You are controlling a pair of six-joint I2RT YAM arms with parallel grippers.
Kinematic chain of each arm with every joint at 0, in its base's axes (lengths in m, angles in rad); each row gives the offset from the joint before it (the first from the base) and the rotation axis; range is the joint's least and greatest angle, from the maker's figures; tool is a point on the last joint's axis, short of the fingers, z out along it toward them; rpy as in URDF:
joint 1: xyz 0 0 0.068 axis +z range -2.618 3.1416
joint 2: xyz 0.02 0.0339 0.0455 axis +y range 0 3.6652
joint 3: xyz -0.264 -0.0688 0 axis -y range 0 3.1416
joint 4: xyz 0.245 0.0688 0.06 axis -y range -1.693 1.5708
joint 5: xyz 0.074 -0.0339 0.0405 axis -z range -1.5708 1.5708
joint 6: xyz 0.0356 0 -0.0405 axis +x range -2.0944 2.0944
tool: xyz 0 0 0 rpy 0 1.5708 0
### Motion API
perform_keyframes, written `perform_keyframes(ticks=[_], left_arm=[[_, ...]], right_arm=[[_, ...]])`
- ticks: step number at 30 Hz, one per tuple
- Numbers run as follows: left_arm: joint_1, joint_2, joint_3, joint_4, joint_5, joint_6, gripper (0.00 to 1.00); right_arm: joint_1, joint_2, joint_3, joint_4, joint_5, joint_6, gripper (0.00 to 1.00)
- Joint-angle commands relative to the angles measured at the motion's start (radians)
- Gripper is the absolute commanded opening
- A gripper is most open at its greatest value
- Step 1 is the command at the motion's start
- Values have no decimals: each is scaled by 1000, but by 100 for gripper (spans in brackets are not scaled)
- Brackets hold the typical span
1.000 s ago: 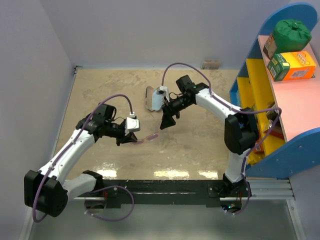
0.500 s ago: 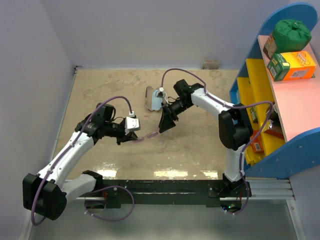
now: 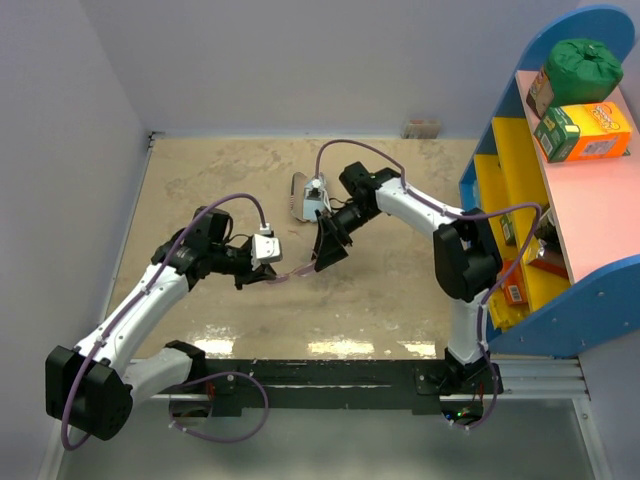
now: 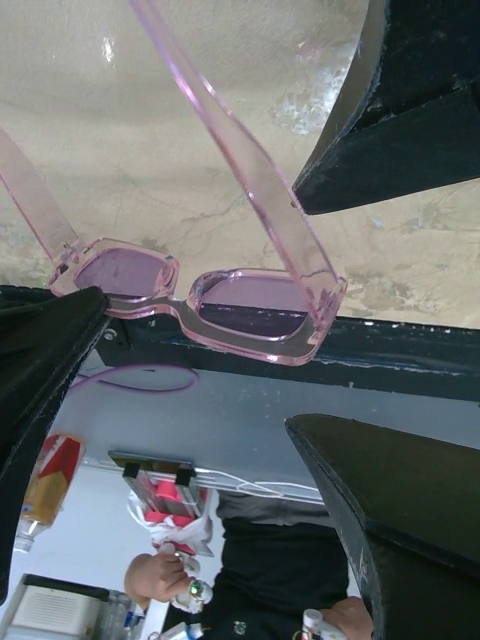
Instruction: Organize the sunglasses
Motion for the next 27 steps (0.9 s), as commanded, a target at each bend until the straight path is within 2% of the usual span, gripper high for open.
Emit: perform_keyframes(ticks=[1, 7, 13, 23, 24, 26, 27], left_arm=[[-6, -15, -5, 42, 22, -15, 0], [-7, -6, -7, 42, 25, -13, 0], [-7, -6, -8, 43, 28, -15, 0], [-7, -5, -8, 43, 26, -16, 1], [-9, -8, -7, 45, 22, -19, 9], [-7, -11, -8, 50, 19, -24, 18], [-7, -12, -7, 51, 17, -27, 26]], right_arm=[[18, 22, 61, -30, -13, -21, 80], [26, 59, 86, -38, -3, -24, 70], [32, 54, 84, -28, 10, -24, 49], [30, 16, 75, 11, 45, 6, 40], [30, 13, 72, 14, 46, 6, 39], [32, 7, 67, 18, 46, 6, 36], [30, 7, 67, 18, 50, 6, 36]])
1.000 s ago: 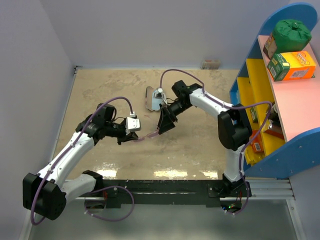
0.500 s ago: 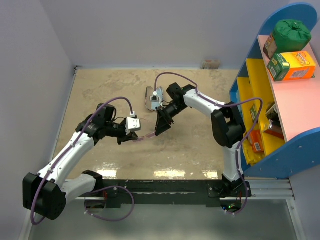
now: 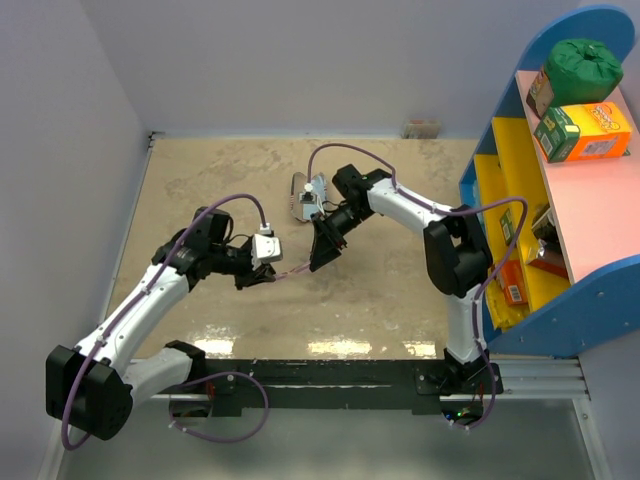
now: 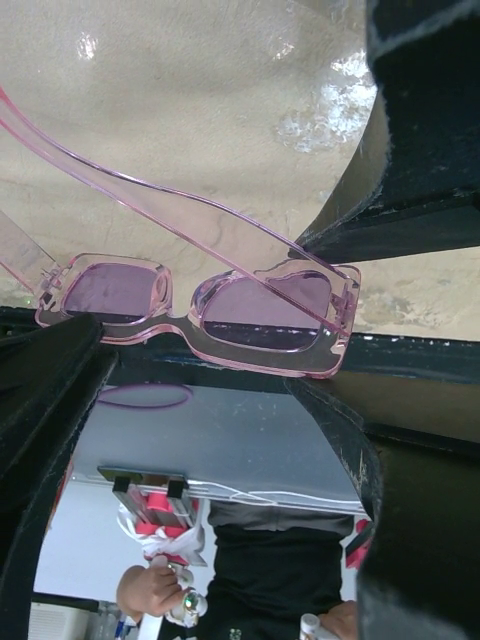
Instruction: Organize the sunglasses
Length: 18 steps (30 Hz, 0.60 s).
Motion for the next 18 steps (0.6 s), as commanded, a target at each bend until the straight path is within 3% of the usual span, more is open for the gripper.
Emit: perform_keyframes(ticks=[1, 6, 13, 18], left_arm=[[-7, -14, 0, 45, 31, -15, 30], [-7, -28, 5, 47, 22, -24, 52], [1, -88, 11, 59, -5, -47, 75], [70, -148, 8, 97, -31, -89, 91]], right_arm=[[4, -64, 18, 32, 16, 4, 34], [3, -72, 7, 39, 25, 4, 32], [3, -93, -13, 55, 58, 9, 32], [3, -127, -31, 55, 140, -19, 31]])
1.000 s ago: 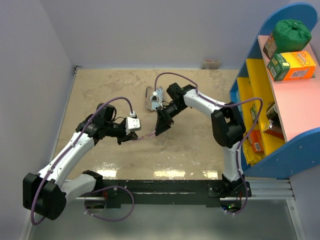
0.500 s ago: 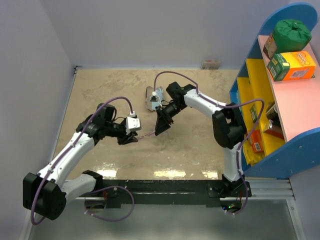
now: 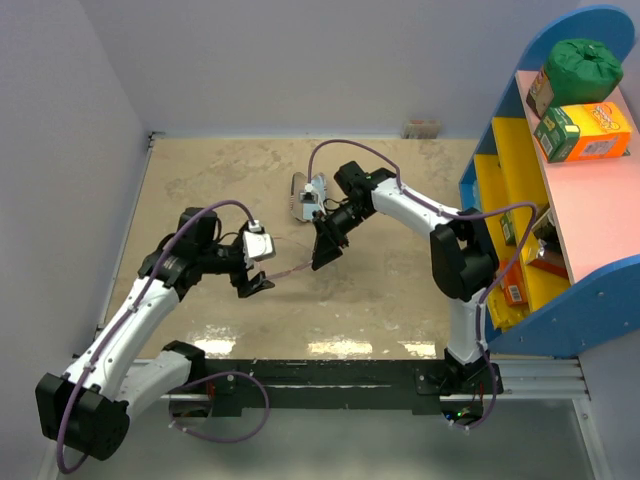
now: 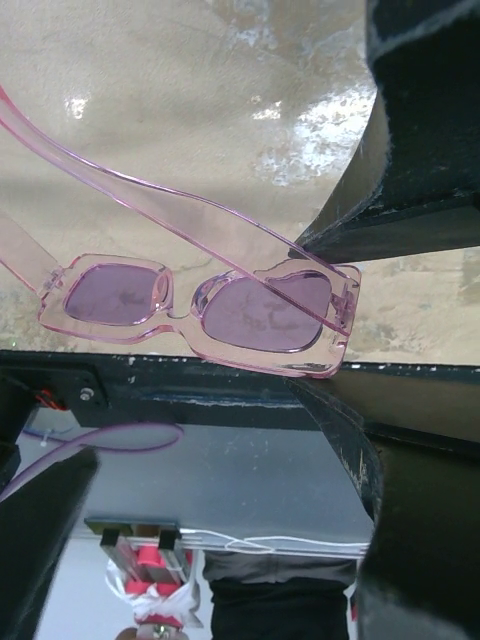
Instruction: Organize the sunglasses
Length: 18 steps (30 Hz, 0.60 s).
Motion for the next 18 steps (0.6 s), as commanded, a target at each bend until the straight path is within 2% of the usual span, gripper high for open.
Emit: perform_keyframes(ticks=[1, 5, 6, 12, 18], left_arm=[[65, -52, 8, 70, -15, -49, 93], [129, -53, 9, 113, -70, -69, 97], [135, -52, 6, 126, -125, -86, 100], [172, 5, 25, 206, -329, -170, 100], [175, 23, 92, 222, -343, -209, 100]], right_arm=[[1, -96, -27, 17, 63, -25, 31], [1, -142, -82, 21, 109, -62, 31], [3, -155, -96, 24, 118, -70, 31], [3, -259, -189, 87, 201, -93, 30], [3, -342, -242, 187, 238, -62, 29]])
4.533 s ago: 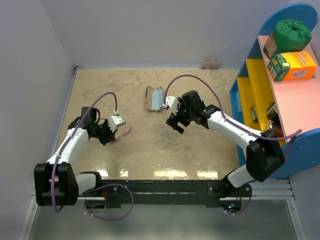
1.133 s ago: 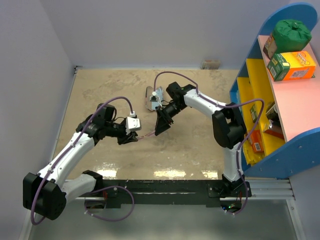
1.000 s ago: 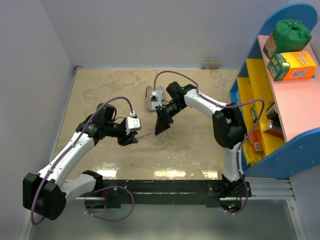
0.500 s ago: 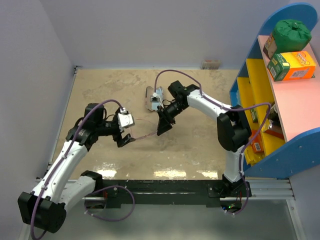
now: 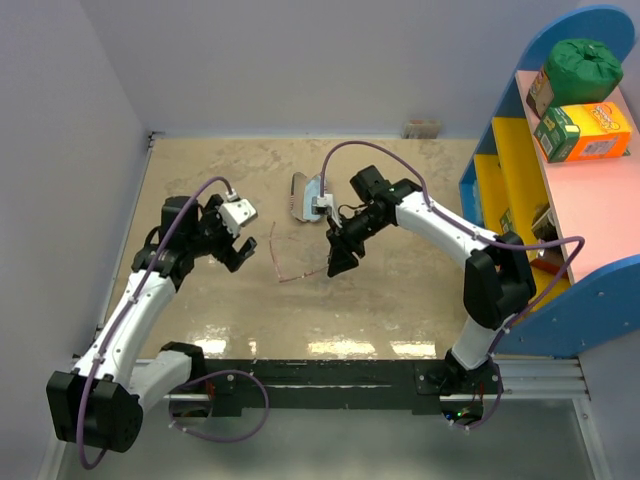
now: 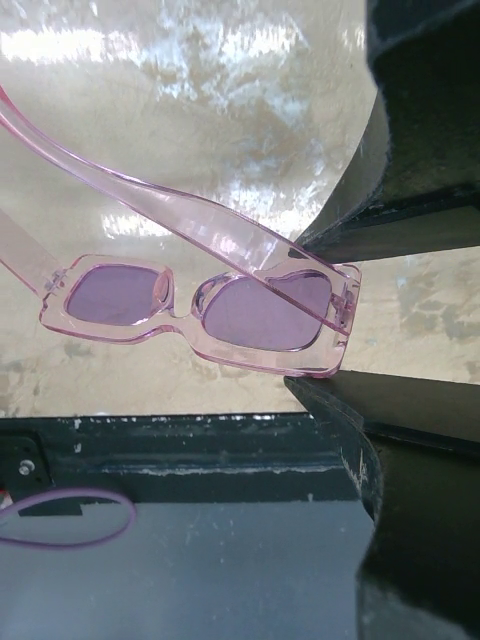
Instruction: Organize the sunglasses
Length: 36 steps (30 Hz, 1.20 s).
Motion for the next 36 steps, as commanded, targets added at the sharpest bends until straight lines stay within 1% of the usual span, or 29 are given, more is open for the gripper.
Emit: perform_keyframes(ticks=[1, 2, 5, 10, 13, 16, 18, 24, 36], left_arm=[[5, 2, 108, 52, -44, -53, 100], [7, 10, 144, 38, -44, -52, 100], [5, 19, 180, 42, -56, -52, 100], [5, 23, 148, 90, -41, -83, 100], [4, 42, 166, 105, -32, -86, 100], [4, 77, 194, 111, -25, -90, 100], [2, 109, 202, 124, 11, -95, 100], [-44, 188, 212, 159, 77, -122, 100], [-151, 289, 297, 128, 50, -115, 100]], right_arm=[[1, -87, -43, 117, 27, -3, 29], [3, -91, -52, 127, 27, -4, 29], [1, -111, -79, 152, 35, -29, 29], [3, -133, -106, 167, 38, -70, 28], [4, -142, -122, 183, 47, -84, 28], [9, -147, -122, 157, 29, -130, 28], [9, -147, -119, 123, -2, -171, 28], [10, -142, -119, 88, -39, -207, 27], [9, -105, -94, 2, -86, -283, 24]])
